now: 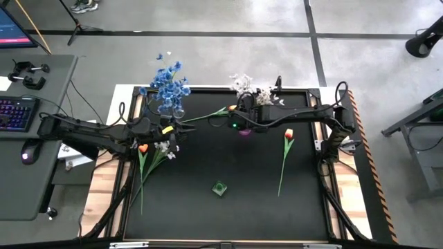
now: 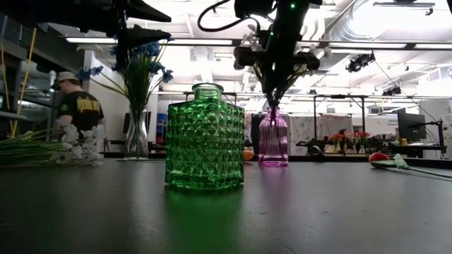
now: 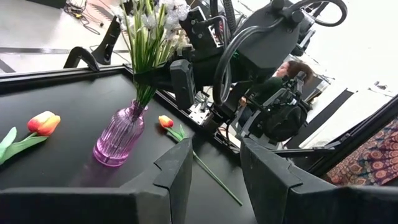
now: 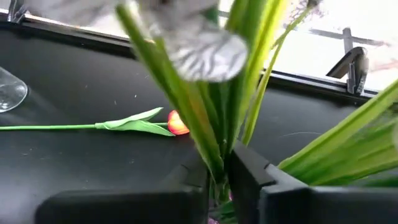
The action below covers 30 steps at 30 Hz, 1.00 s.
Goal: Sort flowers into vase by color
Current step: Put the top white flowers into the pink vase
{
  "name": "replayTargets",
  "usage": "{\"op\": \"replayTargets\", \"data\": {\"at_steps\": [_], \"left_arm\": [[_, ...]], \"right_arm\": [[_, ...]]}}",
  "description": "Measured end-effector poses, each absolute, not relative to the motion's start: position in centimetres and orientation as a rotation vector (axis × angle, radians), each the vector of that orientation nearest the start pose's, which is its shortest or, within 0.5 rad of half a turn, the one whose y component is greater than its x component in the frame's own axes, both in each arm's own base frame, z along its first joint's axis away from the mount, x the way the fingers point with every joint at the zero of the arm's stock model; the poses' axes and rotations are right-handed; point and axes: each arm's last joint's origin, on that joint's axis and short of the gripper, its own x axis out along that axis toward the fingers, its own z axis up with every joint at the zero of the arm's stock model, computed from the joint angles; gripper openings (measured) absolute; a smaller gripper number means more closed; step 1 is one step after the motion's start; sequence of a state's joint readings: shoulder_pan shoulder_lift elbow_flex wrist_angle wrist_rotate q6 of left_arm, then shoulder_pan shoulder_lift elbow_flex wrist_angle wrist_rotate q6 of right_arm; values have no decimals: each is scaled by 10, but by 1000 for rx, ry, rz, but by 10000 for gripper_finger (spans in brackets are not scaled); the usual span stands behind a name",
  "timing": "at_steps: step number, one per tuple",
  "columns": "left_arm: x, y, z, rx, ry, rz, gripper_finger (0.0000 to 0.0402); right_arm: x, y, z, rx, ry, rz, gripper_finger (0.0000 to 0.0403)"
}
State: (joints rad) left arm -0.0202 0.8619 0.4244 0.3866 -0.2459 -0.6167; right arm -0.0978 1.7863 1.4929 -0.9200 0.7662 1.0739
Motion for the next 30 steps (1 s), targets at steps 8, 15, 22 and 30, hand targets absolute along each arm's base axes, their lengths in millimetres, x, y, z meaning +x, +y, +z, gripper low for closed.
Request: {"op": "replayTargets", "data": {"at_steps": [8, 15, 22, 30], "left_arm": [[191, 3, 250, -601, -20, 234, 122], [191, 3, 251, -598, -38, 229, 122], [189, 3, 255, -595, -60, 223, 122], [189, 3, 255, -587, -63, 221, 122]], "right_arm": [[354, -52, 272, 501, 681, -1194, 169], [358, -49, 300, 482, 744, -1011, 253], [360, -44, 308, 505, 856, -816, 265], [356, -44, 307, 449, 897, -823, 261]]}}
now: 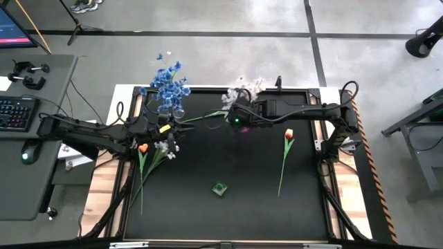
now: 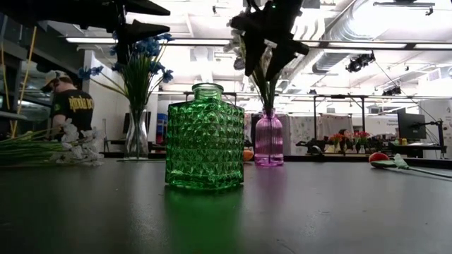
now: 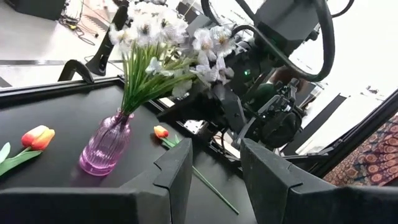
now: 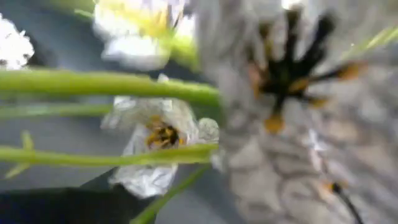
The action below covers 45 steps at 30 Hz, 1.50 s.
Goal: Sort flowers into vase by color
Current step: Put the top white flowers into the pink vase, then put the white flowers into the pink vase
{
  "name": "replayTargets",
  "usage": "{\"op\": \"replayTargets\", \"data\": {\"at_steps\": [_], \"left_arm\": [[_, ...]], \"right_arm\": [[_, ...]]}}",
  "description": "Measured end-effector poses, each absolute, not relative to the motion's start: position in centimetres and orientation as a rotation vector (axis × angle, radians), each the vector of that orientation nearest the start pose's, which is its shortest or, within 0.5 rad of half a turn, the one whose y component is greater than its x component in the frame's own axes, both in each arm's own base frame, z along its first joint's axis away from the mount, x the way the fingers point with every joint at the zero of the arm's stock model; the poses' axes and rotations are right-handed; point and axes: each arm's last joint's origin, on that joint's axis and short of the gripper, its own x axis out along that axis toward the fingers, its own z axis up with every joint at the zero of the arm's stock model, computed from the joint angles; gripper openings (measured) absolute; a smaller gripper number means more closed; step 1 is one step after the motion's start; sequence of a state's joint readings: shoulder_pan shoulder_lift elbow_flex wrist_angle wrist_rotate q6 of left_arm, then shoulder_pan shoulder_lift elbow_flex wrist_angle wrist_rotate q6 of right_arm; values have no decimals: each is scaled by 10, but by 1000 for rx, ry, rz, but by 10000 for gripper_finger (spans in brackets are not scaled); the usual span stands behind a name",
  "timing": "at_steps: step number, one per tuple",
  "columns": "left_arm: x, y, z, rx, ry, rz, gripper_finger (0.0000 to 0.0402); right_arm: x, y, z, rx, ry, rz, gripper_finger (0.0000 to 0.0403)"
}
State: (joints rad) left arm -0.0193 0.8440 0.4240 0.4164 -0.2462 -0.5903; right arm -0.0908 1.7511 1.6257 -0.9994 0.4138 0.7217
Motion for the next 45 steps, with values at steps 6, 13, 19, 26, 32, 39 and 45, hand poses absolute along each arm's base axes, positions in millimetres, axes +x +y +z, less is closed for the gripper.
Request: {"op": "replayTargets", "data": {"at_steps": [6, 13, 19, 26, 32, 39, 45], "left_arm": [[189, 3, 255, -587, -63, 221, 122], [189, 3, 255, -587, -63, 221, 122], [189, 3, 255, -583, -63, 222, 122], [189, 5, 258, -601, -61, 226, 122], [203, -13, 275, -527, 342, 60, 122], [188, -58, 273, -586, 890, 113, 122], [144, -87, 242, -788, 1222, 491, 122]], "right_arm": [[351, -45, 316, 426, 863, -834, 261], [327, -42, 339, 404, 869, -805, 261], [299, -36, 356, 416, 948, -734, 261], [269, -25, 377, 435, 951, -676, 261], [255, -13, 381, 418, 967, -735, 261], [253, -1, 365, 384, 1029, -784, 261], [254, 4, 335, 384, 1072, -843, 261]]}}
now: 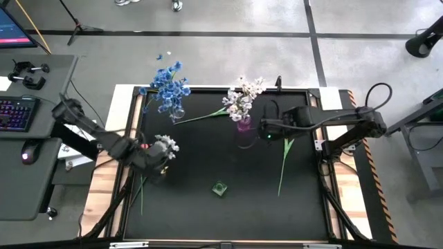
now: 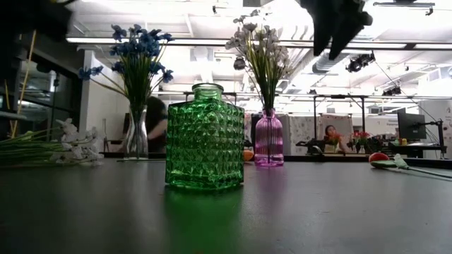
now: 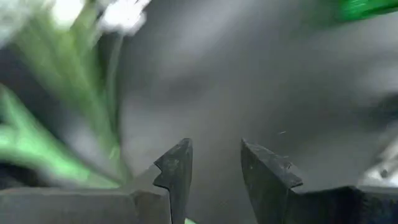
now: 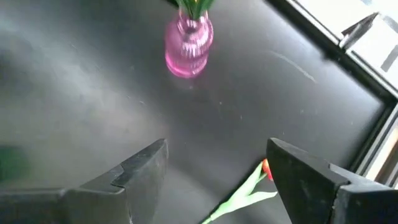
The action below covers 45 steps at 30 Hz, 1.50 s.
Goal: Sort flowers into vase by color
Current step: Put the white flowers into the pink vase
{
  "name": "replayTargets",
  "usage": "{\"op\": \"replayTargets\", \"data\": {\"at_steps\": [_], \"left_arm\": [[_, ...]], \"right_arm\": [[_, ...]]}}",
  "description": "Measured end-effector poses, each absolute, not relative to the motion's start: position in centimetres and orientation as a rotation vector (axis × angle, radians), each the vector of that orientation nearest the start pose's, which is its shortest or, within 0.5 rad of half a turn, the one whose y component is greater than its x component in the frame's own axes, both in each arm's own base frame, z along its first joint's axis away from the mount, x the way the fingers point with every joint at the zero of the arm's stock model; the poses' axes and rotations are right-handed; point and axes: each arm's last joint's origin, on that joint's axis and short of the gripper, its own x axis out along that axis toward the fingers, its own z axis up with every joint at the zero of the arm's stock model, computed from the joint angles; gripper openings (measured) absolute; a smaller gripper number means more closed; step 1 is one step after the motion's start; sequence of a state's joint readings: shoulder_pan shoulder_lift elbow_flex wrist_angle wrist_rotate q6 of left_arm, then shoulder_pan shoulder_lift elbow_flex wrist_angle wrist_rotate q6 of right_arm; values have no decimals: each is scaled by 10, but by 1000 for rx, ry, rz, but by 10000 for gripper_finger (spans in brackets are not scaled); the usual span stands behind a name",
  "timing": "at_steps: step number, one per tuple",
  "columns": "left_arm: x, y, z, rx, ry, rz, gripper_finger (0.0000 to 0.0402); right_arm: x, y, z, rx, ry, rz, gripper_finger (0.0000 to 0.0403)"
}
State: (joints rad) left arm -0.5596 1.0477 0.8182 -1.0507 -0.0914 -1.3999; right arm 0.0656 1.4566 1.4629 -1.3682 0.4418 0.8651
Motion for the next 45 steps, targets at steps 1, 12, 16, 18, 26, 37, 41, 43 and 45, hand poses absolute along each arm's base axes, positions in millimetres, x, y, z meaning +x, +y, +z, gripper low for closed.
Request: {"op": "replayTargets", "data": {"at_steps": [1, 12, 16, 18, 26, 37, 41, 43, 45], "left_arm": [[139, -91, 239, -800, 1229, 528, 122], [133, -86, 192, -721, 1376, 733, 122], [135, -78, 177, -682, 1444, 773, 125], [136, -74, 172, -664, 1462, 789, 126], [146, -67, 160, -707, 1485, 737, 127], [139, -61, 146, -710, 1536, 786, 127], [143, -64, 151, -713, 1521, 765, 127], [143, -64, 151, -700, 1510, 771, 127], [141, -63, 149, -692, 1518, 781, 127]], "right_arm": [[255, 5, 330, 387, 1078, -850, 261], [263, 6, 304, 430, 1053, -824, 261], [265, 6, 305, 433, 1033, -812, 261], [266, 6, 305, 436, 1026, -811, 261], [267, 6, 305, 439, 1019, -809, 261], [267, 6, 305, 447, 1013, -812, 261], [268, 6, 306, 449, 1006, -811, 261], [268, 6, 306, 451, 1002, -809, 261], [268, 6, 306, 452, 1001, -809, 261]]}}
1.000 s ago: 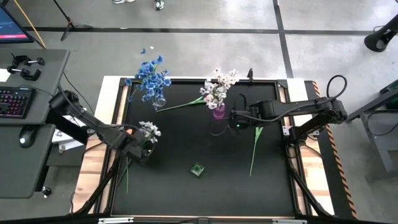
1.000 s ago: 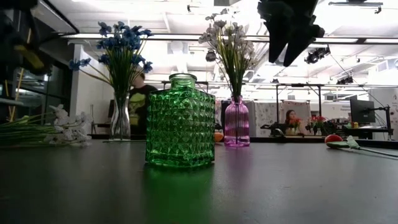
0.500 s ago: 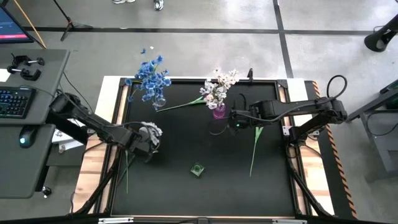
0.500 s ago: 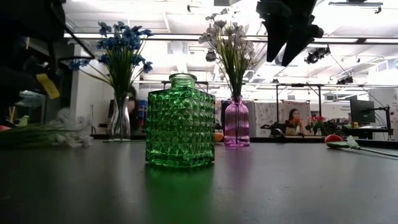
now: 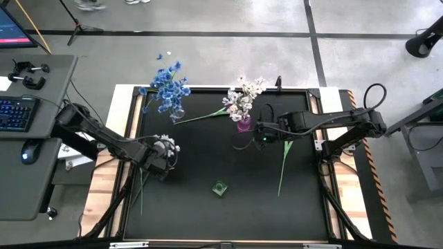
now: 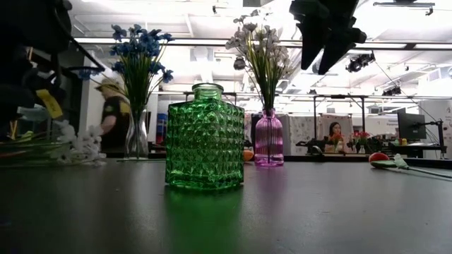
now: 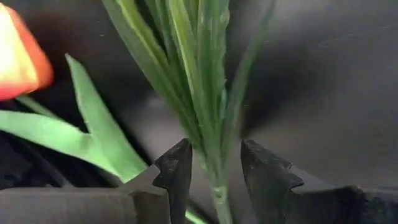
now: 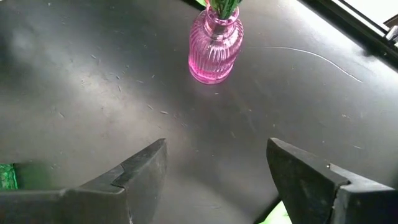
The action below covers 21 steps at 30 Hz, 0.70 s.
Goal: Sort flowers into vase by color
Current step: Put the white flowers into the pink vase
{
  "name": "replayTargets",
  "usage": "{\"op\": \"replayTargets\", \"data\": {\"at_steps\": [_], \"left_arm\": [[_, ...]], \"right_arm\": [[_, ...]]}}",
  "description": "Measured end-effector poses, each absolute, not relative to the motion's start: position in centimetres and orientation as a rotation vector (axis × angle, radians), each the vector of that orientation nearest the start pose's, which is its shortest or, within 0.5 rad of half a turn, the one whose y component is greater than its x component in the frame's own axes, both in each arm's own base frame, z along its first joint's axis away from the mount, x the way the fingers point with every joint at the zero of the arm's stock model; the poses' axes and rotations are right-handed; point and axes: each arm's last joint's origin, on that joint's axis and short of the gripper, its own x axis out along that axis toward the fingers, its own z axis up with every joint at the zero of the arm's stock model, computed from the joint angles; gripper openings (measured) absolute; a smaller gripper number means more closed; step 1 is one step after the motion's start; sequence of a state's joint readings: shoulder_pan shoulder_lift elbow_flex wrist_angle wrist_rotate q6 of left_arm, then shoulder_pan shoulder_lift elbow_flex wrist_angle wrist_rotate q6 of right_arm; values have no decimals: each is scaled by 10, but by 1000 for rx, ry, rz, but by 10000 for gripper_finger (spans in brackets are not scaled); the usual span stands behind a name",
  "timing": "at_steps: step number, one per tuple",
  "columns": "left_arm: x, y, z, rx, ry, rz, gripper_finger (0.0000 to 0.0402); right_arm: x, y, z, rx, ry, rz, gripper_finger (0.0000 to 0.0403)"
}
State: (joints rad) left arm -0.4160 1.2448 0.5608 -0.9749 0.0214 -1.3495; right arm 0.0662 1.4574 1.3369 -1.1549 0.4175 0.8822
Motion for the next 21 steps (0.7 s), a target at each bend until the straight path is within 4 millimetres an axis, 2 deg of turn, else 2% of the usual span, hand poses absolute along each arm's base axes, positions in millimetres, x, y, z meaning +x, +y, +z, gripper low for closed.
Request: {"op": "replayTargets", "data": {"at_steps": [7, 11, 13, 17, 21], "left_arm": [[139, -62, 142, -674, 1547, 798, 127], [141, -64, 139, -646, 1573, 748, 118], [143, -65, 139, -639, 1569, 717, 96], [146, -66, 141, -637, 1554, 685, 20], [156, -68, 150, -618, 1496, 650, 12]], "right_arm": [[268, 6, 306, 453, 1000, -808, 261], [268, 6, 306, 446, 1002, -805, 261], [268, 6, 306, 442, 1001, -806, 261], [267, 6, 308, 425, 1000, -798, 261], [260, 5, 313, 408, 999, -801, 261]]}}
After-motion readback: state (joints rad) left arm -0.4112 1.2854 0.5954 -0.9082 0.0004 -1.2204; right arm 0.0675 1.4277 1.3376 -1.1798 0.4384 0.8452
